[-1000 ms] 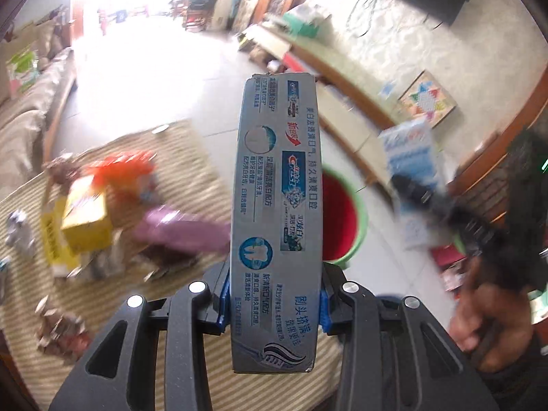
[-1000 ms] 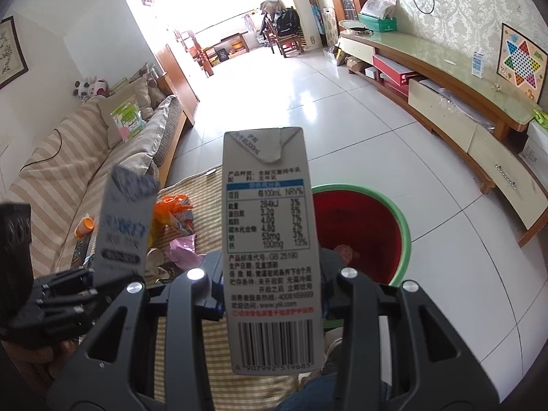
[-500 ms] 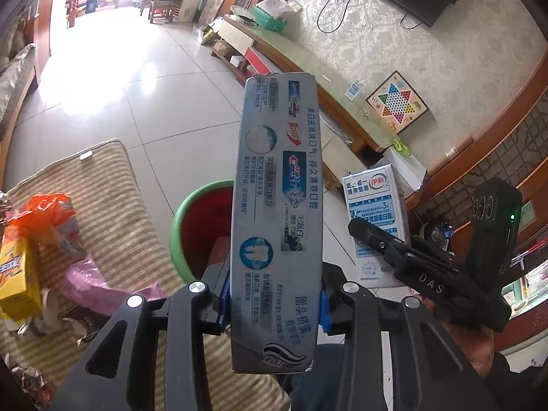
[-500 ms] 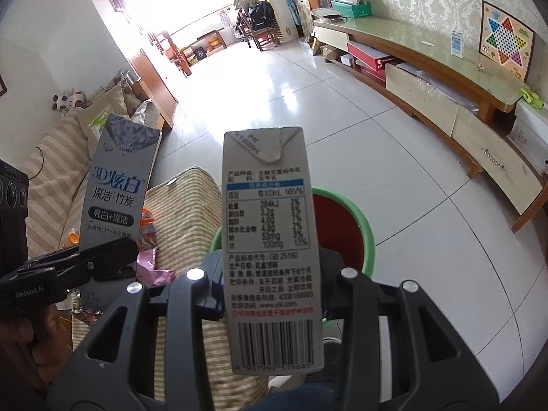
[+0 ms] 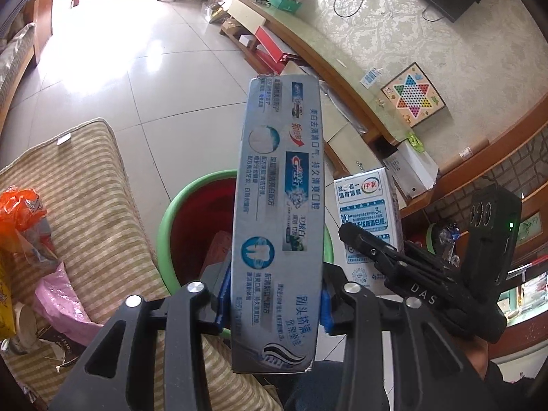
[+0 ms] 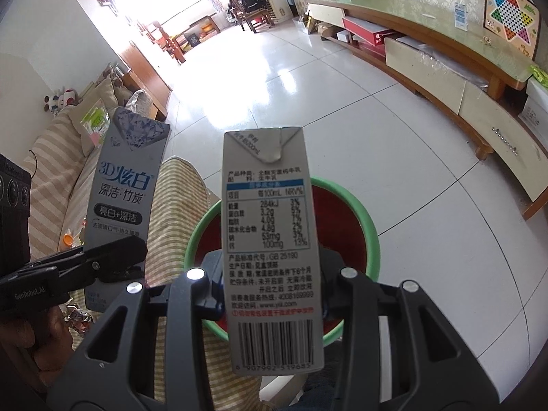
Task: Collect trash
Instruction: 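Carry the carton and toothpaste box over the bin and open both tools, then withdraw both open tools from the bin back over the table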
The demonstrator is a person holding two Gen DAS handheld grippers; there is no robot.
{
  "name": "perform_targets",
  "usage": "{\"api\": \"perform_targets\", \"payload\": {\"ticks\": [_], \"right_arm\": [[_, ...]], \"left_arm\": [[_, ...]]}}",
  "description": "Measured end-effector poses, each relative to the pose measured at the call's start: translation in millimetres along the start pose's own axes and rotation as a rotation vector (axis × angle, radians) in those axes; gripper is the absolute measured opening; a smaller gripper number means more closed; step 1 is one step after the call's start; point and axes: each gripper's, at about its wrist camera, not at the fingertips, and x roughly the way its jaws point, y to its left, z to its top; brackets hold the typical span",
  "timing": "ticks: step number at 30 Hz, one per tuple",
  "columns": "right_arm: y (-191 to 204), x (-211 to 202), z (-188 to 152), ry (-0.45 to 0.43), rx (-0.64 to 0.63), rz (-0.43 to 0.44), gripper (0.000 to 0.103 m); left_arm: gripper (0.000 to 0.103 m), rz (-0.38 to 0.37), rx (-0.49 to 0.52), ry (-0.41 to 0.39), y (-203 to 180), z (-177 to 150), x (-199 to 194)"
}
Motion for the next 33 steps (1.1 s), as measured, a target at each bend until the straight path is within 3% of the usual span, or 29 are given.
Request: {"api": "perform_targets", "payload": {"ticks": [1,2,3,7,10,12,16,25,33], "right_arm": [[0.5,1.9,0.3,0.002,-0.002,-0.003,0.037],[0.4,4.5,2.4,0.006,-0.006,-0.005,0.039],[1.6,7.1,3.1,0.015,-0.013,-0.001,0.048],[6.9,7.0,5.6,-0.006,-0.037,-0.019,0.079],[10.8,3.5,5.5,-0.016,-0.045,-0.032,0.087],[14.9,0.9,5.3,-0.019,-0.053,-0.044,0.098],[25.2,-5.0,3.8,-0.021,-0.072,-0.070,0.098],[80.7,-30.9,-9.2,-0.048,-0.146,-0.062,0.098],[138.8,-42.2,-30.4,-0.042,-0.210,-0.014,0.098]], "left_arm": [[0.065,-0.007,-0.011,-0.007,0.5,0.9,0.6],[0.072,-0.011,-0.020,-0.014,2.3,1.7,1.6],[0.075,-0.016,-0.027,-0.021,2.9,2.4,0.9],[0.075,-0.002,-0.023,-0.062,10.2,2.9,-8.5],[0.075,0.009,-0.045,-0.096,17.2,2.5,-20.4],[0.078,0.020,-0.053,-0.114,20.8,1.1,-30.1],[0.095,0.081,-0.059,-0.146,24.8,1.6,-54.1],[0.095,0.187,-0.031,-0.214,38.9,-20.5,-127.8],[0.095,0.254,-0.085,-0.253,81.3,-73.1,-197.2]]}}
